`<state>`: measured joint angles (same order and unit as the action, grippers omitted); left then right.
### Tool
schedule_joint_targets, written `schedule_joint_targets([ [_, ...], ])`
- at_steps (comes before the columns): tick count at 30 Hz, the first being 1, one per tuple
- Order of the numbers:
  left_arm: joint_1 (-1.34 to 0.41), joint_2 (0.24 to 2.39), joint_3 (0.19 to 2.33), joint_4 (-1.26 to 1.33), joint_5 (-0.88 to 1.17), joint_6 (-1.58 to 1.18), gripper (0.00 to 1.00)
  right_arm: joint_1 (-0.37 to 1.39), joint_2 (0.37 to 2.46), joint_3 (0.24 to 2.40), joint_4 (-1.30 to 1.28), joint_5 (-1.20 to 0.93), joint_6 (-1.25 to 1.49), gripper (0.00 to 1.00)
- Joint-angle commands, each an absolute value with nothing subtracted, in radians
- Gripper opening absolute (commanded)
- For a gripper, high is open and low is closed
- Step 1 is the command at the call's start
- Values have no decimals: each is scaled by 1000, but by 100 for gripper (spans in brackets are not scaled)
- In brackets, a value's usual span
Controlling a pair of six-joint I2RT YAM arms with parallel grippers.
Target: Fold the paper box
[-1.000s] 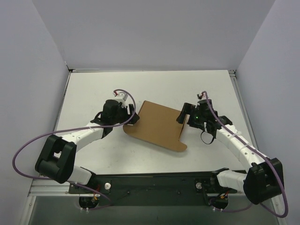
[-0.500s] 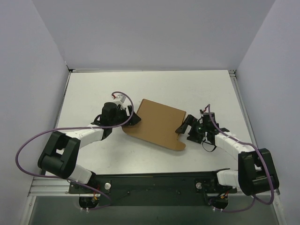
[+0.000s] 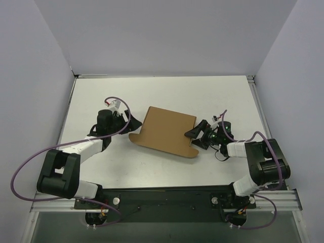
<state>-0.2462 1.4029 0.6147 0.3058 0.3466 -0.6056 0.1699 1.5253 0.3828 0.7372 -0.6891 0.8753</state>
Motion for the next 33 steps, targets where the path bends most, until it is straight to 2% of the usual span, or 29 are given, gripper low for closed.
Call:
schedule_joint_targets([
  [1, -213, 1432, 588, 389, 426, -629, 81, 172, 1588, 357, 735, -643, 852, 84],
  [4, -229, 1488, 592, 468, 480, -637, 76, 183, 1585, 385, 660, -606, 806, 85],
  [10, -291, 1557, 609, 506, 480, -617, 74, 221, 1629, 426, 621, -572, 804, 86],
  [14, -325, 1566, 603, 505, 476, -611, 65, 256, 1669, 452, 627, -566, 814, 86],
  [17, -327, 1539, 585, 509, 469, -609, 63, 267, 1697, 453, 653, -572, 824, 84],
  [20, -305, 1496, 559, 505, 465, -610, 64, 256, 1709, 446, 670, -584, 838, 70],
  [21, -296, 1474, 546, 511, 468, -620, 68, 253, 1710, 443, 673, -587, 838, 58],
  [24, -258, 1419, 508, 522, 471, -644, 76, 229, 1707, 425, 686, -601, 838, 43],
  [33, -144, 1257, 480, 445, 505, -666, 84, 173, 1726, 353, 868, -716, 868, 23],
])
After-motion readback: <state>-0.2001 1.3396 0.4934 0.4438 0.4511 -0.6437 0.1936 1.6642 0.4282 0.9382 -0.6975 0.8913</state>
